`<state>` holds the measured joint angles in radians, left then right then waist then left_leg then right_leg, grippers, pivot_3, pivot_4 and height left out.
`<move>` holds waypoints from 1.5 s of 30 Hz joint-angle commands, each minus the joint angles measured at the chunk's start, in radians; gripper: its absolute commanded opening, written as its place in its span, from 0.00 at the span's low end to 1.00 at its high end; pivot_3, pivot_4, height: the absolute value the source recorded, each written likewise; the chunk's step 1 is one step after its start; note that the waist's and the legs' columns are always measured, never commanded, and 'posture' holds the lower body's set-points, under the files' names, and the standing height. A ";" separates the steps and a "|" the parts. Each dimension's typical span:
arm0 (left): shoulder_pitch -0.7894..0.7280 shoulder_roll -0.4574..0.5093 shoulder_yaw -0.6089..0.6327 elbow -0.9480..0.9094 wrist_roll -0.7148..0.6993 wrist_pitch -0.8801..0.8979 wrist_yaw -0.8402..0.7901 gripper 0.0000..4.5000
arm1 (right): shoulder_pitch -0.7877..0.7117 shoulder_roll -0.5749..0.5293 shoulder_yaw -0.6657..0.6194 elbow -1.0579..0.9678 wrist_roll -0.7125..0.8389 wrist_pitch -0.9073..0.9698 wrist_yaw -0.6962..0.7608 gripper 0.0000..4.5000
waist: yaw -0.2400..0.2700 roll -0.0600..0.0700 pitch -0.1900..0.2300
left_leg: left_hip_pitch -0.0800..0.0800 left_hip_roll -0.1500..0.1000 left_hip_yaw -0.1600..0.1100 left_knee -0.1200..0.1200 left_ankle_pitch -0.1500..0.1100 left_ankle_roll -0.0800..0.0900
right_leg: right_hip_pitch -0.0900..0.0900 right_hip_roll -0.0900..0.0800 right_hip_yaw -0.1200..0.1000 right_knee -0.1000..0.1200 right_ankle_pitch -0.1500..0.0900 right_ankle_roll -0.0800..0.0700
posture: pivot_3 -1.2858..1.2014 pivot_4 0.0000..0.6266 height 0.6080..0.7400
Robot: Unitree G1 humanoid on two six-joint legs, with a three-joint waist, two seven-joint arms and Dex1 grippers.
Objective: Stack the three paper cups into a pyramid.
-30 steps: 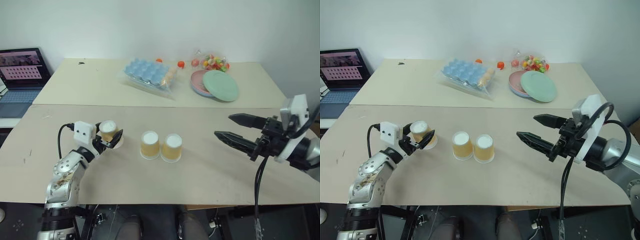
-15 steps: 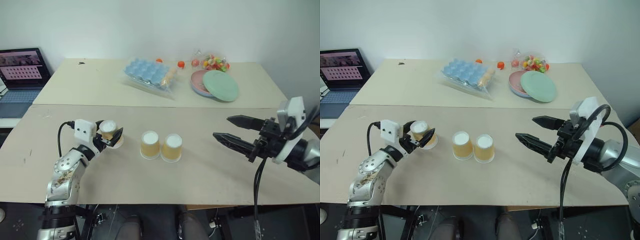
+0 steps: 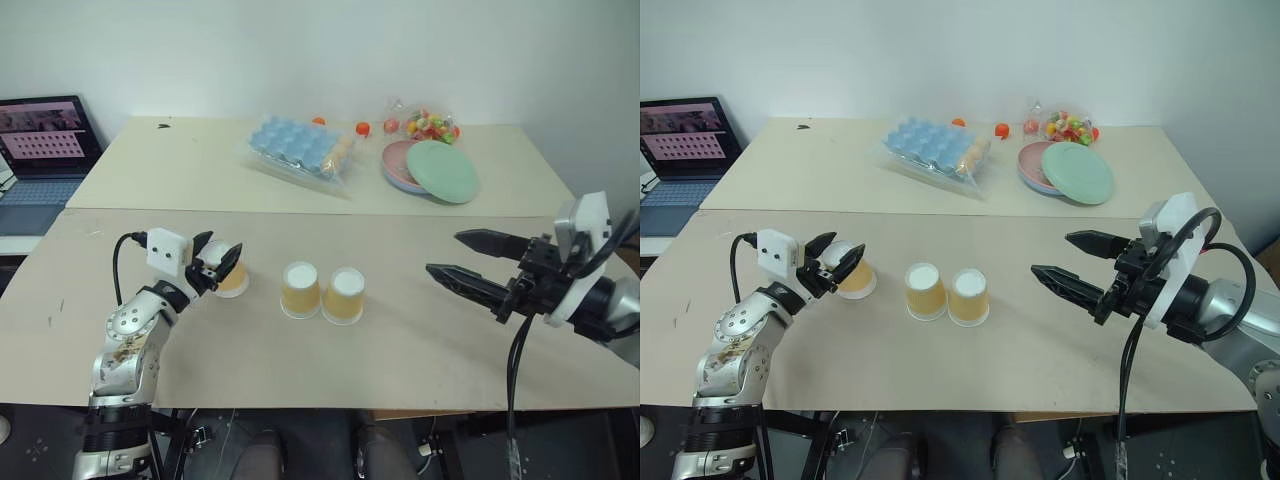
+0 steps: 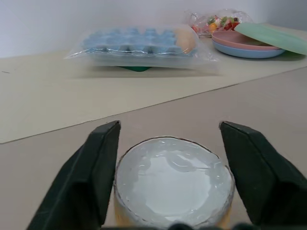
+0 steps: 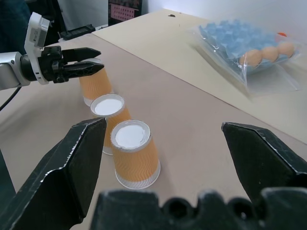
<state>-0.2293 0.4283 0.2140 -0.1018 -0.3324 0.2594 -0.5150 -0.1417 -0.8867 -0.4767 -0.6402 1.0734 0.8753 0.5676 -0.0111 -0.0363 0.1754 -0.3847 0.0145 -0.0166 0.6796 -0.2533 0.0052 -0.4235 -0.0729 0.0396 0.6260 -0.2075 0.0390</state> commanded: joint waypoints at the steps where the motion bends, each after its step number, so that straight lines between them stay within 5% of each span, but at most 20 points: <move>1: -0.003 0.009 -0.004 -0.036 0.007 -0.011 0.005 0.54 | -0.014 -0.005 -0.018 -0.016 0.011 -0.028 -0.006 1.00 | 0.000 0.000 0.000 | 0.000 0.000 0.000 0.000 0.000 0.000 | 0.000 0.000 0.000 0.000 0.000 0.000 | 0.52 0.24 0.97; 8: -0.042 0.008 -0.007 -0.036 0.007 0.000 0.016 0.54 | -0.009 0.000 -0.015 -0.019 0.012 -0.028 -0.016 1.00 | 0.000 0.000 0.000 | 0.000 0.000 0.000 0.000 0.000 0.000 | 0.000 0.000 0.000 0.000 0.000 0.000 | 0.52 0.24 0.97; 20: -0.328 0.000 -0.024 -0.058 -0.032 0.103 0.053 0.54 | 0.005 0.004 -0.023 -0.016 0.008 -0.032 -0.016 1.00 | 0.006 -0.002 0.001 | -0.002 -0.001 -0.001 0.000 0.000 0.000 | -0.001 0.000 -0.001 -0.001 0.001 -0.001 | 0.52 0.24 0.97; 35: -0.677 0.120 -0.196 -0.039 -0.280 0.415 -0.372 0.54 | 0.037 0.031 -0.018 -0.058 0.030 -0.029 -0.061 1.00 | -0.003 -0.002 0.001 | -0.001 -0.001 -0.001 0.000 0.000 0.000 | -0.001 0.001 0.000 0.000 -0.001 0.002 | 0.52 0.24 0.97; 45: -0.739 0.106 -0.277 0.008 -0.320 0.464 -0.557 0.54 | 0.122 0.063 -0.047 -0.123 0.037 -0.039 -0.101 1.00 | -0.002 -0.002 0.001 | -0.002 -0.001 -0.001 0.000 0.000 0.000 | -0.001 0.001 0.000 -0.001 -0.001 0.002 | 0.52 0.24 0.97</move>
<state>-0.9344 0.5415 -0.0635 -0.0878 -0.6325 0.7274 -1.0529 -0.0258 -0.8305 -0.4812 -0.7265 1.0850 0.8751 0.4765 -0.0132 -0.0385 0.1769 -0.3867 0.0136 -0.0175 0.6798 -0.2533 0.0053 -0.4245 -0.0724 0.0398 0.6253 -0.2085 0.0412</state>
